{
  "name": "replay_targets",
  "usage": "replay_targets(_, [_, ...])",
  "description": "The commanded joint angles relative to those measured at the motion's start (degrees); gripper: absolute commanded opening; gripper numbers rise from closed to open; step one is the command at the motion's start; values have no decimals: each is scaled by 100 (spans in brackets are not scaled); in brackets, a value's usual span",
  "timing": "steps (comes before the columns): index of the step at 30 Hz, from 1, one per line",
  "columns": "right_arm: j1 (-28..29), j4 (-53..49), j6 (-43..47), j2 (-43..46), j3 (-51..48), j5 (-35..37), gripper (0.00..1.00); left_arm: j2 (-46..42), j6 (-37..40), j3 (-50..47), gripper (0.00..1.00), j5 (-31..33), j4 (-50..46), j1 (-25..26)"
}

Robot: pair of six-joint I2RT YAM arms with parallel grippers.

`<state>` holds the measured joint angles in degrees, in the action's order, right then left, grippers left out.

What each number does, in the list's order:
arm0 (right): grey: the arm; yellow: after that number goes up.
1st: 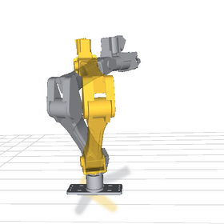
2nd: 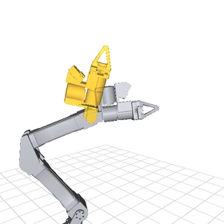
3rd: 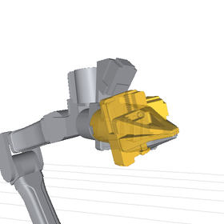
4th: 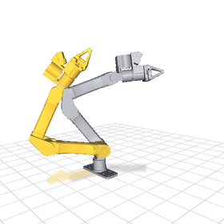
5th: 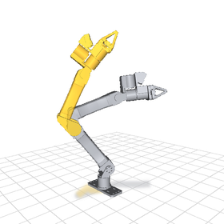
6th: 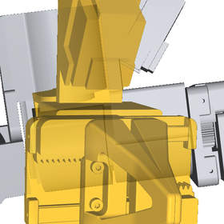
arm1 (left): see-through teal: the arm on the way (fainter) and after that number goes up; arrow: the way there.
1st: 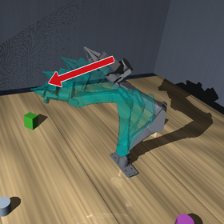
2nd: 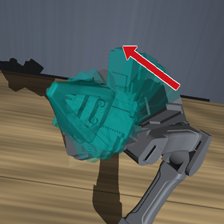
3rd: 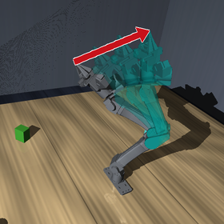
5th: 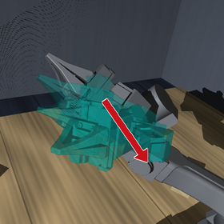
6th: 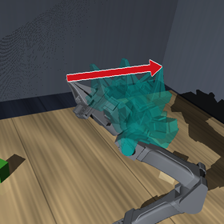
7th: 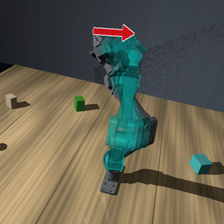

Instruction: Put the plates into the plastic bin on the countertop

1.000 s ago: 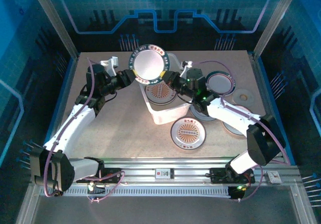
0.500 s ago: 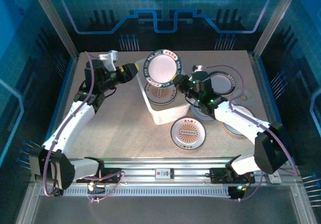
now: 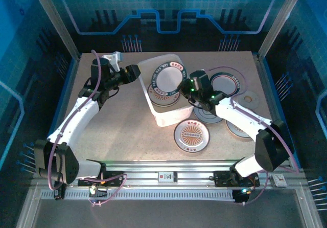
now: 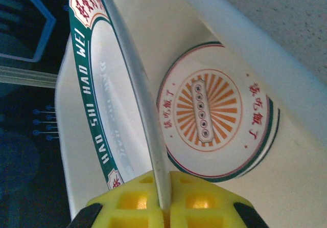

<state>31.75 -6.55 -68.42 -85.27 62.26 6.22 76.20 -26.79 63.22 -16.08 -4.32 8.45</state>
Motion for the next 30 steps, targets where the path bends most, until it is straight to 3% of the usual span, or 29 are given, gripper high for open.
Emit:
replay_targets(1, [73, -388, -224, -139, 368, 35, 5, 22, 182, 226, 66, 117, -111, -80])
replay_targets(14, [323, -1154, -949, -925, 967, 77, 8, -43, 207, 55, 66, 43, -174, -229])
replay_targets(30, [480, -1386, -1773, -1559, 1169, 401, 12, -110, 181, -125, 67, -126, -184, -382])
